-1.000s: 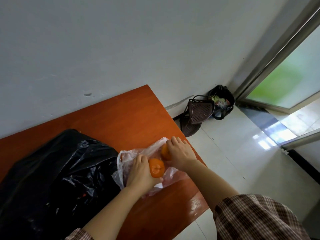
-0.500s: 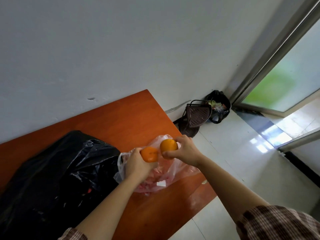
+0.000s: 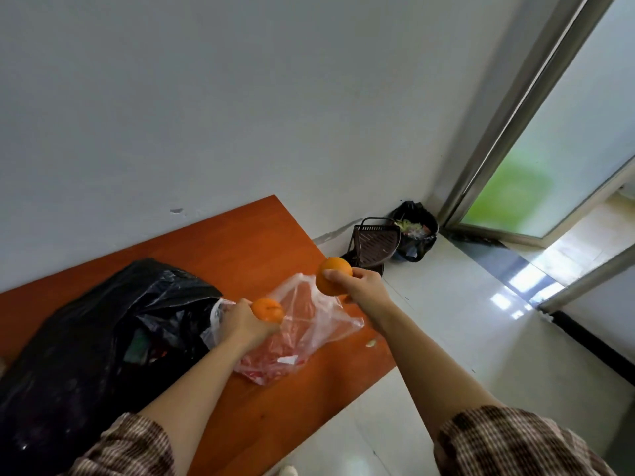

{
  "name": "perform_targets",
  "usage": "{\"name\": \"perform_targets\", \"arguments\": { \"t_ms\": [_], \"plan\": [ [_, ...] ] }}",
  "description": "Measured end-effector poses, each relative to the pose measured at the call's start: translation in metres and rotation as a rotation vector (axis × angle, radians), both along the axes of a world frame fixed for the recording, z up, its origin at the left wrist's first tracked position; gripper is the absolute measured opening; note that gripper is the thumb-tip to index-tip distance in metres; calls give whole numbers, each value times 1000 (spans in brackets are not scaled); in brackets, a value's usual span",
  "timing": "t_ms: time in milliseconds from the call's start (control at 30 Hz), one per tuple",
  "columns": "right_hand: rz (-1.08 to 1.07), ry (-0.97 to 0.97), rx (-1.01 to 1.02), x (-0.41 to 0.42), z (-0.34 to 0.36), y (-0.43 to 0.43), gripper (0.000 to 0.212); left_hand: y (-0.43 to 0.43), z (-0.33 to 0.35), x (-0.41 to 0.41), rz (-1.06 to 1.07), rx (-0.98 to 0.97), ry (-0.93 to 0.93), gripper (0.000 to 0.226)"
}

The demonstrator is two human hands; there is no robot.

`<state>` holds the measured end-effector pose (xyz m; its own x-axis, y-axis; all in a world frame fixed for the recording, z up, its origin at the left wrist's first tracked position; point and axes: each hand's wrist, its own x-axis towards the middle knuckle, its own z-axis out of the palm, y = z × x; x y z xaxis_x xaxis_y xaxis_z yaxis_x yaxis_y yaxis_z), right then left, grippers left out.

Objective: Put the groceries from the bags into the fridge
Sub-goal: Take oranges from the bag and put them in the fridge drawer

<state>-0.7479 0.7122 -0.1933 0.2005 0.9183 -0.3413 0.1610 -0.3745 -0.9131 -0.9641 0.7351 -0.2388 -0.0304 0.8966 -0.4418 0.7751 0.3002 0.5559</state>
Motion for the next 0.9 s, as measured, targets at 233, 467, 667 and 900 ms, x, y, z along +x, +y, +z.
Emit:
{"name": "perform_targets", "arguments": {
  "t_ms": [233, 467, 667, 900],
  "plan": [
    [-47, -73, 109, 42, 34, -71, 39, -48, 65, 47, -58, 245, -126, 71],
    [-154, -302, 249, 136, 109, -202, 45, -133, 133, 162, -328, 473, -289, 78],
    [-342, -528, 296, 232, 173, -355, 48, -235, 190, 287, -577, 575, -464, 79],
    [-597, -672, 361, 334, 251, -531, 55, -364, 262, 434, -851, 609, -760, 74]
  ]
}}
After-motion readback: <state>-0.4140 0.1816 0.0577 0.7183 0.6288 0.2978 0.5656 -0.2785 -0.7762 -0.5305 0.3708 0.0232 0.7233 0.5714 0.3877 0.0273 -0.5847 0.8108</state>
